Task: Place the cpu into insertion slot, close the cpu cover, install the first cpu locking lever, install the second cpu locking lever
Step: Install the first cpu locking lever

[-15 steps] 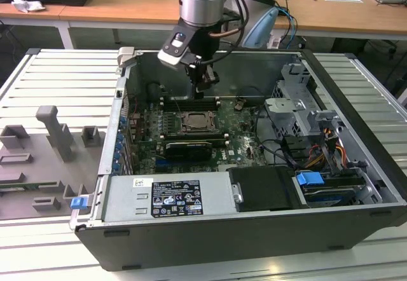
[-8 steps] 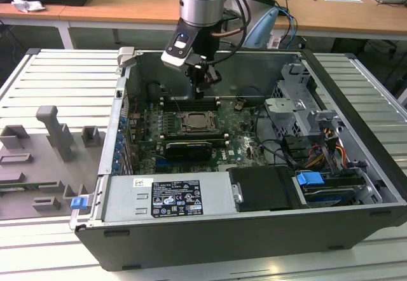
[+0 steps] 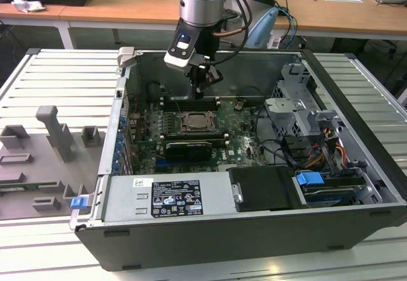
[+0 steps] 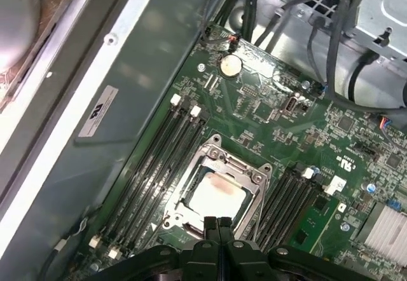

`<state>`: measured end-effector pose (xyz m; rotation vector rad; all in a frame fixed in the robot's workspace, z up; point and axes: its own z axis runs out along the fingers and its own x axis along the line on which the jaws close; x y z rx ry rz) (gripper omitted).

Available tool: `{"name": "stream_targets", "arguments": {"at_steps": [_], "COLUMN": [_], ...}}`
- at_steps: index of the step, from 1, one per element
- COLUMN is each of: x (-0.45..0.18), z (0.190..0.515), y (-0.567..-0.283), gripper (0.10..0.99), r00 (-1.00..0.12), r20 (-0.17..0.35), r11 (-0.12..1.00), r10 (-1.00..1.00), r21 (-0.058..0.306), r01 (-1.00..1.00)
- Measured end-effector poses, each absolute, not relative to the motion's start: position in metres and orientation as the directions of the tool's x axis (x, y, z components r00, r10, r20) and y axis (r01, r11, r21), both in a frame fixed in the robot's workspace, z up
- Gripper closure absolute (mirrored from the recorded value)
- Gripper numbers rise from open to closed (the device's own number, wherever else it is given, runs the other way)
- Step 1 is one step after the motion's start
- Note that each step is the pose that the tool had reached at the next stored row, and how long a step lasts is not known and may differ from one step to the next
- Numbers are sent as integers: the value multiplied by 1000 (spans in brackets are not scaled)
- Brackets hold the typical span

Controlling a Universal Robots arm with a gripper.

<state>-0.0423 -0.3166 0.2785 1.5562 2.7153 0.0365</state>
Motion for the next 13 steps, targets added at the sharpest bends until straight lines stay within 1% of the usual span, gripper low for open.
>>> {"name": "stream_targets", "arguments": {"at_steps": [13], "x": [-42], "z": [278], "y": [-317], "gripper": [980], "r00": [-599], "r20": [1], "r11": [599], "r10": [800], "r21": [26], "r01": [800]}}
